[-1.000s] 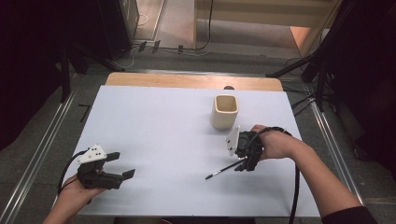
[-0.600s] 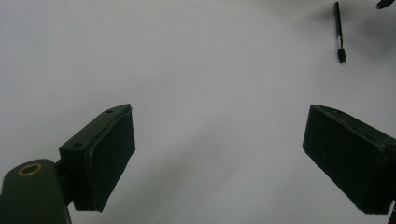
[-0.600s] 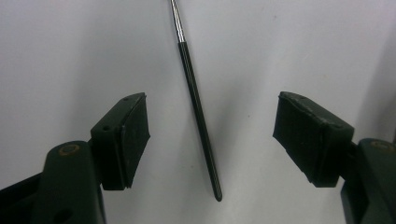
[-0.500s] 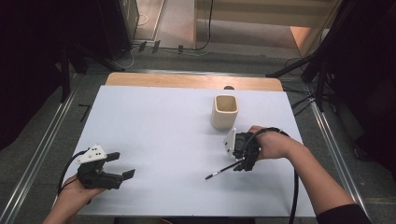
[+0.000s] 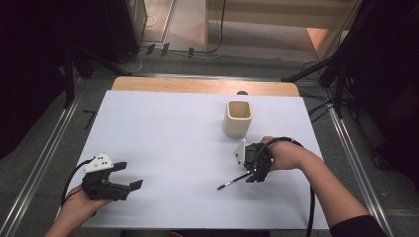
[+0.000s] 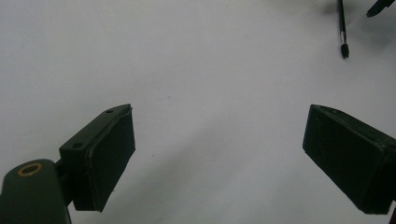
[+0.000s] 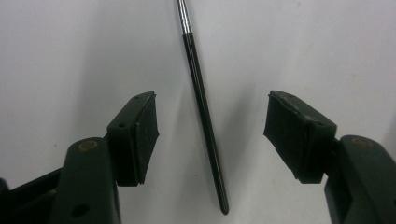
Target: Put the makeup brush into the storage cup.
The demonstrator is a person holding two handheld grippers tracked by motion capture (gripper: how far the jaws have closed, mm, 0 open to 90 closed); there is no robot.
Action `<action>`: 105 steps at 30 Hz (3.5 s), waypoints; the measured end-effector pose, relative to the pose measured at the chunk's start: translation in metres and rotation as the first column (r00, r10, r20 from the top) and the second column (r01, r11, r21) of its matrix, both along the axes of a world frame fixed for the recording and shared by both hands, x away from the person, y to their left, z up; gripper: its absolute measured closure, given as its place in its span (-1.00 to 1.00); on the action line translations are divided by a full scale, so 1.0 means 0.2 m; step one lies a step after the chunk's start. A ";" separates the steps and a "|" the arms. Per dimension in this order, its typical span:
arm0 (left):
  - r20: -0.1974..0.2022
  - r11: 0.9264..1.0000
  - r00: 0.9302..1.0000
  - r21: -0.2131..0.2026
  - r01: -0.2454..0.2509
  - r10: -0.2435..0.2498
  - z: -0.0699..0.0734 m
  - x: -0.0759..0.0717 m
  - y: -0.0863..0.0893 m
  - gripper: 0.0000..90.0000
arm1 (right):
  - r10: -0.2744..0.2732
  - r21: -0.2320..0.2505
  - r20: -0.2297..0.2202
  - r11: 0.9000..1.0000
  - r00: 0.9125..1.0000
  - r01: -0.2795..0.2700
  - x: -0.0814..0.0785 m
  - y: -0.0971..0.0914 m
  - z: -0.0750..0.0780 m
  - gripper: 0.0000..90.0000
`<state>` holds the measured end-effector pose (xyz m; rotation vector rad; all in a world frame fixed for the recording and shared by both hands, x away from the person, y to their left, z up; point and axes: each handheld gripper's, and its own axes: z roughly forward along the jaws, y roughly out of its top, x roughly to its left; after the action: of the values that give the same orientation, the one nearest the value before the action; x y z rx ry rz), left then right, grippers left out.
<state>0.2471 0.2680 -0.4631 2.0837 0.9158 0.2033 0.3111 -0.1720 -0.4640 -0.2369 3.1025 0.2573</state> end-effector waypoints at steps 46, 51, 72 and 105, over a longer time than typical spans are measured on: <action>-0.001 1.000 1.000 -0.023 -0.002 0.002 0.01 0.00 0.01 -0.79 | 0.107 -0.082 0.017 0.991 0.994 -0.105 -0.04 0.06 -0.06 0.89; -0.002 1.000 1.000 -0.025 -0.003 0.003 0.00 0.00 0.01 -0.79 | 0.111 -0.074 0.010 0.991 0.994 -0.110 -0.03 0.06 -0.07 0.90; -0.002 1.000 1.000 -0.027 0.006 -0.006 0.01 0.01 0.00 -0.79 | 0.000 0.034 -0.033 0.999 0.999 0.001 -0.02 0.01 0.05 0.91; -0.013 0.999 0.999 -0.033 0.029 -0.030 0.01 0.05 -0.04 -0.79 | -0.469 0.218 -0.388 0.789 0.793 0.574 -0.02 0.01 0.09 0.92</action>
<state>0.2568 0.2593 -0.4609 2.0691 0.8898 0.1580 0.3073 -0.1693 -0.4459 0.7521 3.1723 0.8469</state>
